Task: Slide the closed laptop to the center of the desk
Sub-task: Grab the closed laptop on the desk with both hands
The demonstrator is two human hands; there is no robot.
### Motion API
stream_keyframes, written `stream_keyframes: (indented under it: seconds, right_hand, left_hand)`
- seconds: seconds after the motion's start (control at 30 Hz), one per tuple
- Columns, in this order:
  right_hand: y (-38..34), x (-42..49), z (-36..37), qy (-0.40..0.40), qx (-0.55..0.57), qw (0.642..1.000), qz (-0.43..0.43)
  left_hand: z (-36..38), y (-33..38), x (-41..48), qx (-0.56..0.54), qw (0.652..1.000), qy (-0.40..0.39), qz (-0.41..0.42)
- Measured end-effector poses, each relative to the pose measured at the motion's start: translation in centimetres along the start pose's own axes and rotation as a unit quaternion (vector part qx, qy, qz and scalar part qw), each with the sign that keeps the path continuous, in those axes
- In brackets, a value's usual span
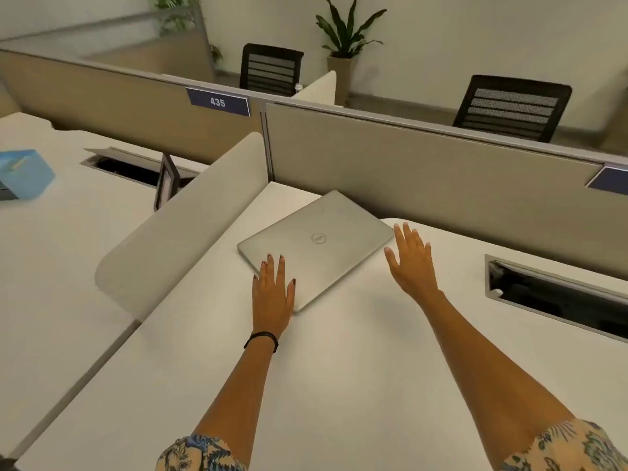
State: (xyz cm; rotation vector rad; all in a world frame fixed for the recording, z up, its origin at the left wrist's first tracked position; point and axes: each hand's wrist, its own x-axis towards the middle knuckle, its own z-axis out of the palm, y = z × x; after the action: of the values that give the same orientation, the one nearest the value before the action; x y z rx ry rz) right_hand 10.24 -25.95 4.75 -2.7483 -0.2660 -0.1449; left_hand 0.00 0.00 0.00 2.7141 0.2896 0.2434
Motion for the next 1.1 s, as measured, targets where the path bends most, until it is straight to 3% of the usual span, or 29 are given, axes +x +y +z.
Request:
stream_keyframes:
  seconds: [0.3,0.53,0.8,1.1]
  right_hand:
    - [0.2,3.9,5.1,-0.051,-0.001,0.999,0.010]
    - [1.0,7.0,7.5,-0.120,0.052,0.991,0.016]
    - [0.7,12.1,8.7,-0.088,0.084,0.986,0.112]
    - [1.0,17.3,10.1,-0.096,0.013,0.983,0.154]
  left_hand:
    - [2.2,-2.2,1.6,-0.113,0.991,-0.022,-0.067]
    - [2.5,-2.5,3.1,-0.291,0.943,0.013,-0.161]
    - [2.0,-3.4,5.9,-0.469,0.809,0.078,-0.346]
    - [2.0,-6.5,7.3,-0.375,0.868,0.027,-0.323]
